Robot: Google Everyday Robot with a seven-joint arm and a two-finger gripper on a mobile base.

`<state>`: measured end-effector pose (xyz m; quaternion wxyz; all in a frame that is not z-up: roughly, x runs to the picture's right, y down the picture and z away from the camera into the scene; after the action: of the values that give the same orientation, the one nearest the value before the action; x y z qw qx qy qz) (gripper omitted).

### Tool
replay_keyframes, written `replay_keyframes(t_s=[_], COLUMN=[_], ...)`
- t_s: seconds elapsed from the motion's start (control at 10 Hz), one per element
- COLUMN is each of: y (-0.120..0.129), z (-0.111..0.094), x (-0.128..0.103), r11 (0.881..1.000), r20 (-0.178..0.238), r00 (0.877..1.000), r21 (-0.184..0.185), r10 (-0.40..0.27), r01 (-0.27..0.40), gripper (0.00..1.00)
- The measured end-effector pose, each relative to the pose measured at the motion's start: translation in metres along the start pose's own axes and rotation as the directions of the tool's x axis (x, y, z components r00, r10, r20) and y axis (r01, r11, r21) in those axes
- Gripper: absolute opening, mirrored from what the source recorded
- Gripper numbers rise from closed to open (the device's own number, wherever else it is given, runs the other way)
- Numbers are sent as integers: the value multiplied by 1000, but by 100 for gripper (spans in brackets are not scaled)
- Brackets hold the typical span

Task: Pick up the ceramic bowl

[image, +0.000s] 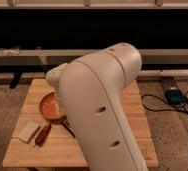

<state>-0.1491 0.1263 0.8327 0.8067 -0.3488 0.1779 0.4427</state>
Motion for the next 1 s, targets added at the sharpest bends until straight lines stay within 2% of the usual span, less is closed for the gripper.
replay_keyframes(t_s=[0.2, 0.5, 0.7, 0.8, 1.0], y=[-17, -24, -28, -31, -35], z=[9, 24, 35, 40, 48], x=[-19, -36, -43, -44, -42], r11=[999, 995, 993, 992, 990], r20=[16, 23, 21, 13, -6], r00=[999, 996, 994, 993, 990], r21=[24, 47, 44, 42, 36], r10=[48, 83, 107, 119, 139], r01=[-48, -84, -107, -120, -139], gripper=[66, 66, 66, 62, 46])
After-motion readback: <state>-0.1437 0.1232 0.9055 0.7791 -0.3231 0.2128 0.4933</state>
